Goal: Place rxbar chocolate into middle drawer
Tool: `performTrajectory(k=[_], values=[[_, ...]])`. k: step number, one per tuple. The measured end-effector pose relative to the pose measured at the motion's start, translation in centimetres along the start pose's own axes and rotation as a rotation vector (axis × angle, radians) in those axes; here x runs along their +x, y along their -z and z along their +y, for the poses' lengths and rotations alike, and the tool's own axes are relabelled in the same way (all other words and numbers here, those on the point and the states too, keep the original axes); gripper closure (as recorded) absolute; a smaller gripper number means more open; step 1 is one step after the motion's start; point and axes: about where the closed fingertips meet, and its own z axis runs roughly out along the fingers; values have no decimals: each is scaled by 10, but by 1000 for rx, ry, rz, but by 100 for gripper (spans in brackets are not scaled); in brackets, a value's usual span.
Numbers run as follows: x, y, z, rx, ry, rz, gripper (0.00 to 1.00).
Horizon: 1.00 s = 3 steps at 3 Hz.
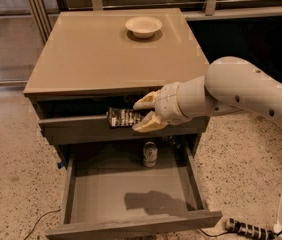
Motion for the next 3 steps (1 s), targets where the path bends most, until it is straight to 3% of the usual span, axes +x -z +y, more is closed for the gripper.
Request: performTrajectory(k=[3], values=[[24, -40, 174, -122, -89, -48, 100]])
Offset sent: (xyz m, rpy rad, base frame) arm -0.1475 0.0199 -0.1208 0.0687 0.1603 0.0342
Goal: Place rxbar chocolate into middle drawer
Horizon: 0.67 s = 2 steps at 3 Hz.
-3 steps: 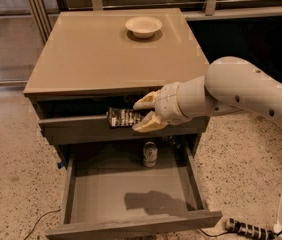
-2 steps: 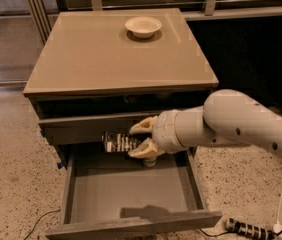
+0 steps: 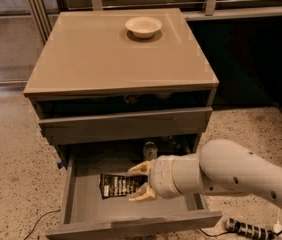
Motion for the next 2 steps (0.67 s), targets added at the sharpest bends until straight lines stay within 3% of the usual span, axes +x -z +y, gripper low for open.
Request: performTrajectory(k=[1, 2], values=[[29, -27, 40, -51, -27, 3, 100], [30, -27, 40, -48, -25, 2, 100]])
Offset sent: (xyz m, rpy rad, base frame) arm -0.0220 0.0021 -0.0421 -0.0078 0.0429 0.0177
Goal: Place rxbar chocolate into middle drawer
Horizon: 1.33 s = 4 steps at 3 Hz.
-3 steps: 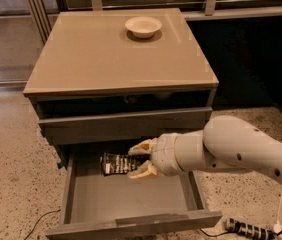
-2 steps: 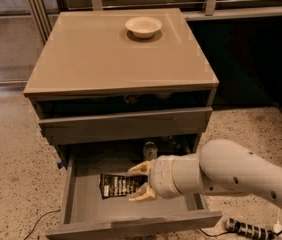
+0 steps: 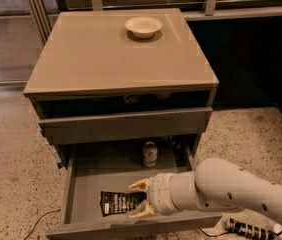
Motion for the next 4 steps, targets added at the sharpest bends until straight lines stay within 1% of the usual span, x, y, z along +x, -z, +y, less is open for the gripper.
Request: performTrajectory(k=[2, 3, 4], values=[[25, -22, -7, 58, 57, -30, 100], [44, -41, -19, 68, 80, -31, 100], [77, -90, -53, 67, 141, -33, 100]])
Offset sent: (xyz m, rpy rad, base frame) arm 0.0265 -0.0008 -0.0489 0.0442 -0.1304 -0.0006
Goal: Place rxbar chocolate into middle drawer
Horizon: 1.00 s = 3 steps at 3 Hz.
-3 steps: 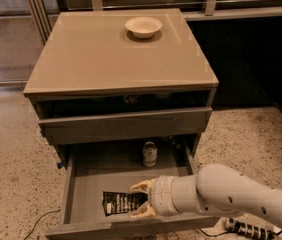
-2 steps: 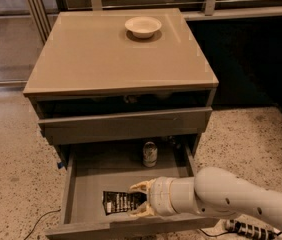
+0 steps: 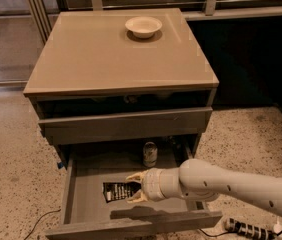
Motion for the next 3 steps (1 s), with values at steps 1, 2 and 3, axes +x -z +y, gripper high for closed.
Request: performTrajectory(k=[1, 2, 3], values=[[0, 0, 0, 0, 0, 0, 100], [24, -16, 15, -32, -30, 5, 100], [61, -43, 28, -51, -45, -4, 100]])
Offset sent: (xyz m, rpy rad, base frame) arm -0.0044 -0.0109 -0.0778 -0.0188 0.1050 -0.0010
